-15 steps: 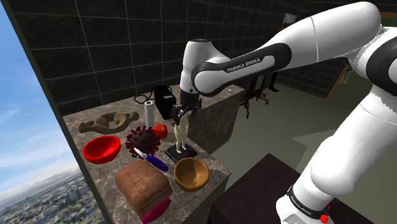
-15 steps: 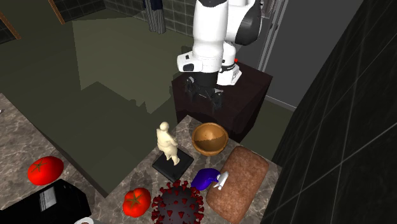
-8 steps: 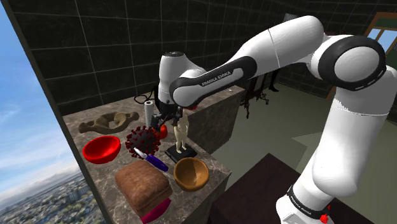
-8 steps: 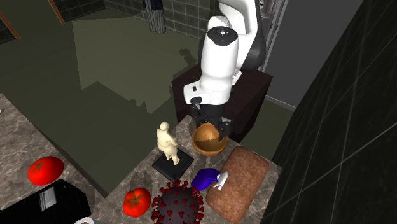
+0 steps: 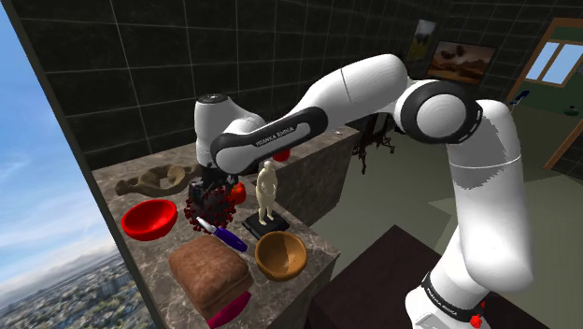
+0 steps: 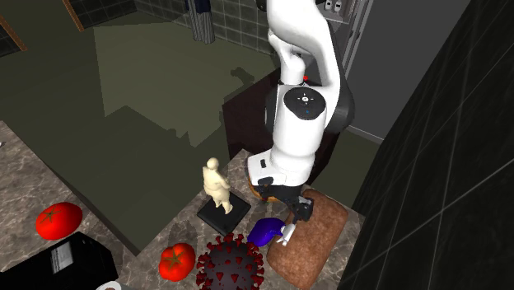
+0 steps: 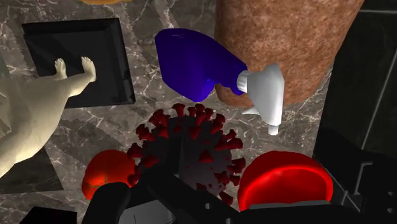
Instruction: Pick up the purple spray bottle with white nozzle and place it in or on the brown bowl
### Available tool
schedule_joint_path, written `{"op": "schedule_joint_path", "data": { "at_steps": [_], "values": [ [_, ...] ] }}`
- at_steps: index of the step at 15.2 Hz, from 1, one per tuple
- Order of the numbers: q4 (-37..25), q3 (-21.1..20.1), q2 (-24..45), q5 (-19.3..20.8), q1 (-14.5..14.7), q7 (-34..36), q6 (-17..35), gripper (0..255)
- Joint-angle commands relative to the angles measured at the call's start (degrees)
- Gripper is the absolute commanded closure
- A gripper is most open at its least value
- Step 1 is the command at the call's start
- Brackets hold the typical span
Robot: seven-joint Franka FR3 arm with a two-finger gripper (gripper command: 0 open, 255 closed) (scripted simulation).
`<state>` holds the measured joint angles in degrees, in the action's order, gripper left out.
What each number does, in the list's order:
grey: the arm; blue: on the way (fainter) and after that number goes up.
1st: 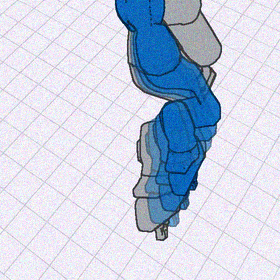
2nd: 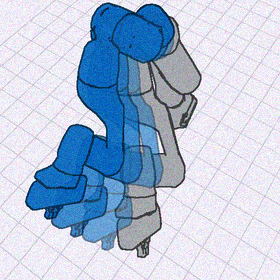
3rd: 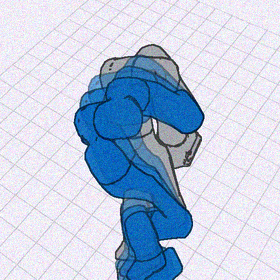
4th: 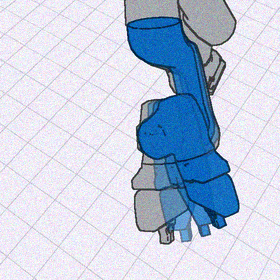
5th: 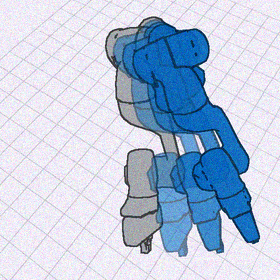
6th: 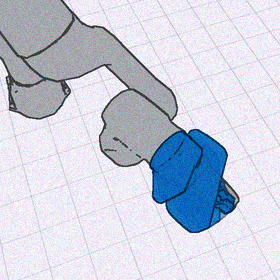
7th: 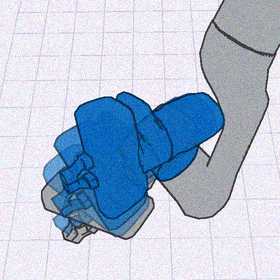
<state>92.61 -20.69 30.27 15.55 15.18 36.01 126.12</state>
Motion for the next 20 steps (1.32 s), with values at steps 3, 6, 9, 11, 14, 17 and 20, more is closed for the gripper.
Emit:
{"op": "schedule_joint_path", "data": {
  "at_steps": [3,6,9,11,14,17,20],
  "values": [
    [-12.4,1.3,9.9,2.4,4.2,1.6,-2.9,0],
    [-16.9,1.9,13.6,2.9,5.7,1.9,-3.7,0],
    [-16.9,2.2,15.0,3.3,5.8,2.0,-2.4,0],
    [-17.0,2.4,16.0,3.5,6.0,2.2,-1.6,0],
    [-17.1,2.6,16.8,3.7,6.1,2.2,-0.9,0],
    [-17.1,2.6,16.8,3.7,6.1,2.2,-0.9,0],
    [-17.1,2.6,16.8,3.7,6.1,2.2,-0.9,0]
  ]
}}
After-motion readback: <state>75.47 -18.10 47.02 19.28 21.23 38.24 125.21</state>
